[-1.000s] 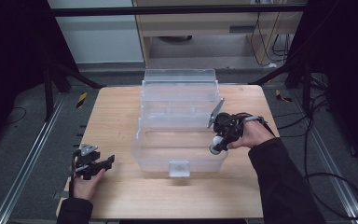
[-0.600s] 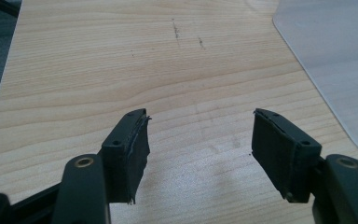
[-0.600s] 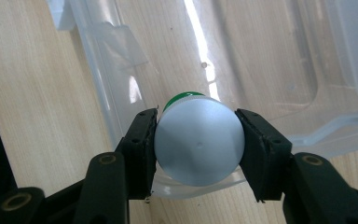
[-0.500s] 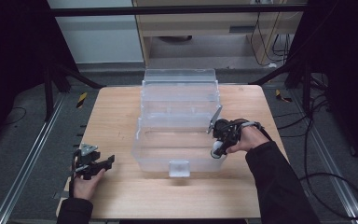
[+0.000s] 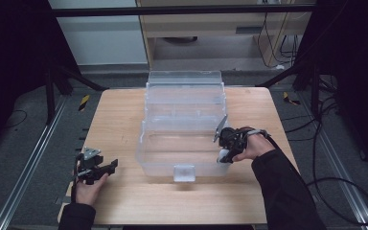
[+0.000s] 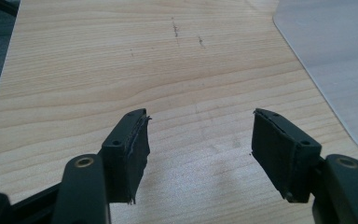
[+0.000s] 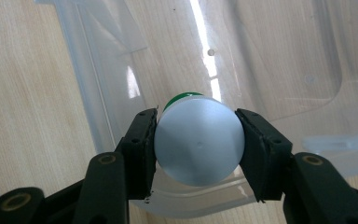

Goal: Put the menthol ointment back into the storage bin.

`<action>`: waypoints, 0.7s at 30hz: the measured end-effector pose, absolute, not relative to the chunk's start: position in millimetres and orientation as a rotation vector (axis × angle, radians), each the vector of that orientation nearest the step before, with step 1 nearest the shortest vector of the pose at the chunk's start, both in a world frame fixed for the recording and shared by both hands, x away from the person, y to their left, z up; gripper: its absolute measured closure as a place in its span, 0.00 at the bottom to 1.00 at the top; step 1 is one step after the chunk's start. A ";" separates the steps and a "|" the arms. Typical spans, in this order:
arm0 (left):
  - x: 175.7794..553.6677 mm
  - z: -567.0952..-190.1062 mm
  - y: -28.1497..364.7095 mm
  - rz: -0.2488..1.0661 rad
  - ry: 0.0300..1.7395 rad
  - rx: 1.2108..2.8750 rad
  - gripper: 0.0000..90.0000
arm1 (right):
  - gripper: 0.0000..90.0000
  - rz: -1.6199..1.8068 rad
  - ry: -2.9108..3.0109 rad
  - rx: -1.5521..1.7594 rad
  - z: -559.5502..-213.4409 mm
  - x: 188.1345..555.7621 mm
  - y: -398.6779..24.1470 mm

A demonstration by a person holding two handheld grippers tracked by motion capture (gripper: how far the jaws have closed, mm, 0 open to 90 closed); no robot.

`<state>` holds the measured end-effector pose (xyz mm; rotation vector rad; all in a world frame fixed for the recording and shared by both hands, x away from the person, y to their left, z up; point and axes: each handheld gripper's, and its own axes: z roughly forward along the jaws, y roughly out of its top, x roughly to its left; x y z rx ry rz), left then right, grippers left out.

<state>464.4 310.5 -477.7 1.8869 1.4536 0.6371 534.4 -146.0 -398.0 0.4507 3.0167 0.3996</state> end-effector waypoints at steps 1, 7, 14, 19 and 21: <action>464.2 -477.5 310.6 0.637 1.453 1.886 0.40 | 0.56 0.391 3.017 0.447 -399.6 534.6 -145.2; 464.3 -477.5 310.8 0.637 1.453 1.886 0.40 | 0.56 0.387 3.027 0.455 -403.4 535.0 -144.4; 464.3 -477.6 310.7 0.637 1.453 1.887 0.40 | 0.56 0.392 3.026 0.458 -403.6 535.1 -144.6; 464.4 -477.7 310.6 0.636 1.453 1.887 0.40 | 0.56 0.386 3.027 0.474 -403.6 535.1 -144.1; 464.5 -477.7 310.7 0.635 1.452 1.888 0.40 | 0.56 0.384 3.027 0.475 -403.6 535.3 -144.1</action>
